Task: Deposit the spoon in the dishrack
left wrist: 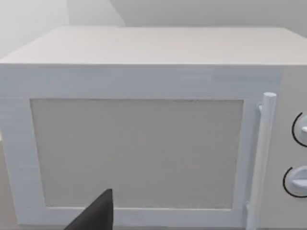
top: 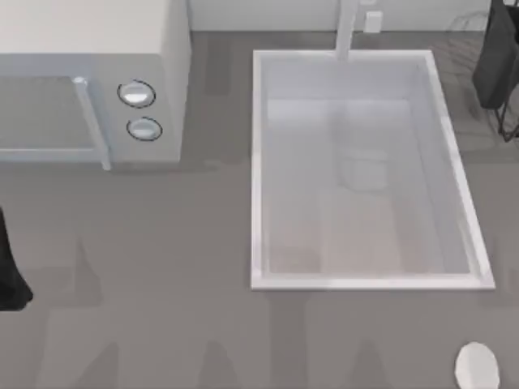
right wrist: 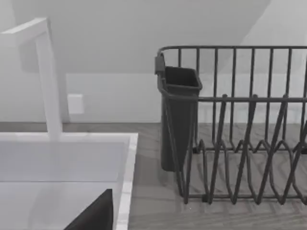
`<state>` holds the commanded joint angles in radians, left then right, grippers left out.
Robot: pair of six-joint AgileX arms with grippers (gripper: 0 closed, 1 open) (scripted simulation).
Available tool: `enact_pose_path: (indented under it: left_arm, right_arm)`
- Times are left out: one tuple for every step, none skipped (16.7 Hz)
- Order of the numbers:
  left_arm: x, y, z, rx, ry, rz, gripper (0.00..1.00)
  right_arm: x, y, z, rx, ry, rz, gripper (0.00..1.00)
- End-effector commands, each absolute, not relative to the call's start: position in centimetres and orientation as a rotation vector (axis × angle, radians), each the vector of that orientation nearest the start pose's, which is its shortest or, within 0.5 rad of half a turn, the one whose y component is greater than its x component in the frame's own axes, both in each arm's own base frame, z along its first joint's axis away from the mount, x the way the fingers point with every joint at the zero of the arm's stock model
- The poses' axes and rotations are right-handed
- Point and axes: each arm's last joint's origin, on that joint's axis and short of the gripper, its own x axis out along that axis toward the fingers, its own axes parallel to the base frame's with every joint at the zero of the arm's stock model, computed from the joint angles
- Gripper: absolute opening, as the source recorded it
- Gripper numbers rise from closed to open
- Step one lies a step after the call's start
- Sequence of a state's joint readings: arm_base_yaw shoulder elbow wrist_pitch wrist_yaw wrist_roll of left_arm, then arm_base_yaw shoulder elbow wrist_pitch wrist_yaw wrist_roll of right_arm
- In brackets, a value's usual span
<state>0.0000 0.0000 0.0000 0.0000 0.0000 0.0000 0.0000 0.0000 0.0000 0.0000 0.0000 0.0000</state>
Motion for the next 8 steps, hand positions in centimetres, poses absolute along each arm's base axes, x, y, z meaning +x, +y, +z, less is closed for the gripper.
enact_pose_path:
  left_arm:
    - [10.6, -0.1, 16.0, 0.0, 0.0, 0.0, 1.0]
    - [10.6, -0.1, 16.0, 0.0, 0.0, 0.0, 1.0]
    - [10.6, -0.1, 16.0, 0.0, 0.0, 0.0, 1.0]
    - [10.6, -0.1, 16.0, 0.0, 0.0, 0.0, 1.0]
    - [10.6, -0.1, 16.0, 0.0, 0.0, 0.0, 1.0]
    - [10.6, -0.1, 16.0, 0.0, 0.0, 0.0, 1.0]
    - [10.6, -0.1, 16.0, 0.0, 0.0, 0.0, 1.0]
    - [10.6, -0.1, 16.0, 0.0, 0.0, 0.0, 1.0]
  right_arm:
    - [10.6, -0.1, 16.0, 0.0, 0.0, 0.0, 1.0]
    - [10.6, -0.1, 16.0, 0.002, 0.002, 0.002, 1.0]
    - [10.6, 0.0, 16.1, 0.013, 0.015, 0.014, 1.0]
    - [10.6, 0.3, 16.4, 0.034, 0.041, 0.036, 1.0]
    - [10.7, 0.6, 16.6, 0.065, 0.082, 0.067, 1.0]
    - [10.7, 1.0, 16.9, 0.104, 0.142, 0.103, 1.0]
    - [10.8, 1.6, 17.2, 0.149, 0.219, 0.139, 1.0]
    - [11.0, 2.2, 17.4, 0.196, 0.314, 0.173, 1.0]
